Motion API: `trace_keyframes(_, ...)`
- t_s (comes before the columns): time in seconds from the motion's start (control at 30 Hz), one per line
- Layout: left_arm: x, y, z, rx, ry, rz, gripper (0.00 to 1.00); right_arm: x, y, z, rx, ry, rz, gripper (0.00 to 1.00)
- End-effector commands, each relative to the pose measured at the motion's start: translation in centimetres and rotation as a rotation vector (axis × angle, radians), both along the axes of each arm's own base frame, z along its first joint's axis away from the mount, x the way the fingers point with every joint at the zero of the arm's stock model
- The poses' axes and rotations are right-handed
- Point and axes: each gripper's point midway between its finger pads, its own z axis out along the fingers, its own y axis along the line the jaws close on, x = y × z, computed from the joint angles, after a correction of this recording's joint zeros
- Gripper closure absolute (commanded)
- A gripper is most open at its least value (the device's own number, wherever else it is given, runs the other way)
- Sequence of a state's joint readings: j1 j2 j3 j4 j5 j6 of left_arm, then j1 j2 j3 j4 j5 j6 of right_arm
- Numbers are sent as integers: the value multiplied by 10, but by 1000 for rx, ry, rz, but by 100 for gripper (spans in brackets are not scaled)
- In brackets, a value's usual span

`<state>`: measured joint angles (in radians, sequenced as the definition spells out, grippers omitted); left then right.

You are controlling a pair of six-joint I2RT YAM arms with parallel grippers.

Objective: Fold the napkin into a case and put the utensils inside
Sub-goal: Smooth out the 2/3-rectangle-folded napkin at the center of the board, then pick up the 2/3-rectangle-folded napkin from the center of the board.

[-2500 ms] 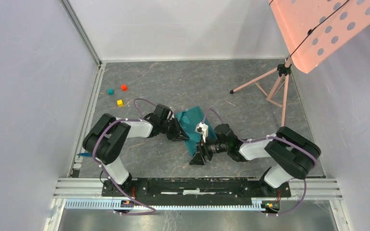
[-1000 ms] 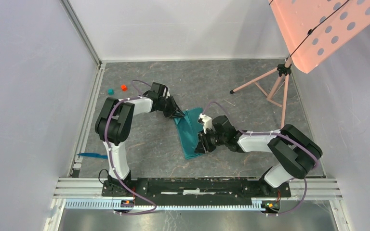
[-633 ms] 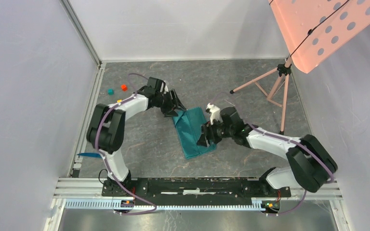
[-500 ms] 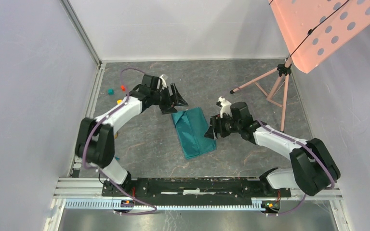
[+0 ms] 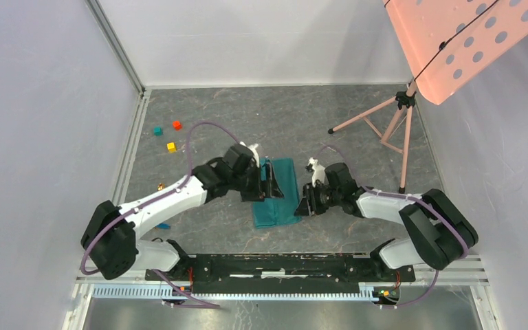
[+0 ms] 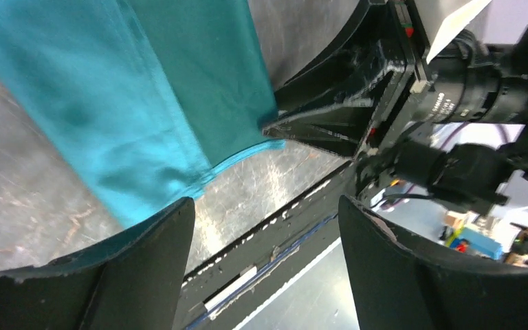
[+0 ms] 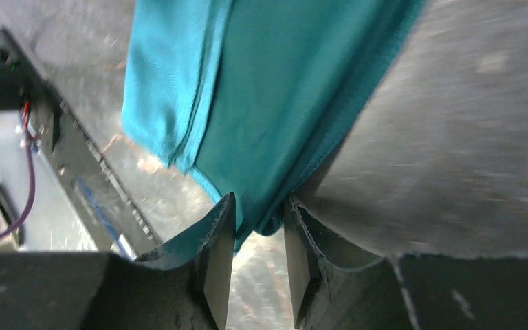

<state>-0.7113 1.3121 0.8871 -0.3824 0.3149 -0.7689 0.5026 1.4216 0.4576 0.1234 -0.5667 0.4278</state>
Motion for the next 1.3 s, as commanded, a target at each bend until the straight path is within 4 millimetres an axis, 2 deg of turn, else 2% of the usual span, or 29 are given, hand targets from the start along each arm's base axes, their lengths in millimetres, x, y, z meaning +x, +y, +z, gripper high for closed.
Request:
trace_keyframes(0.0, -16, -8, -12, 95, -57, 105, 18, -23, 30, 27, 133, -14, 53, 60)
trace_keyframes(0.03, -21, -11, -15, 112, -63, 111, 19, -22, 27, 28, 127, -15, 28, 54)
trace_keyframes(0.1, -32, -14, -20, 154, -90, 118, 19, -11, 6, 22, 21, -41, -54, 37)
trace_keyframes(0.23, -55, -32, -30, 261, -114, 75, 18, 17, -66, 11, -247, -107, -276, 6)
trace_keyframes(0.27, -62, -35, -36, 312, -111, 60, 18, 20, -81, 11, -270, -111, -326, 2)
trace_keyframes(0.33, -71, -44, -42, 392, -126, 39, 18, 26, -101, 12, -280, -121, -395, 2)
trace_keyframes(0.43, -74, -52, -52, 518, -123, 35, 28, 30, -133, 11, -343, -123, -538, 2)
trace_keyframes(0.5, -76, -53, -62, 606, -117, 24, 33, 30, -147, 7, -365, -117, -603, 2)
trace_keyframes(0.7, -67, -65, -69, 693, -155, 12, 40, 21, -145, -3, -336, -111, -585, 2)
trace_keyframes(0.83, -60, -74, -71, 733, -175, -4, 41, 17, -146, -10, -350, -104, -567, 2)
trace_keyframes(1.27, -45, -84, -95, 793, -171, -13, 45, 22, -145, -4, -356, -126, -549, 2)
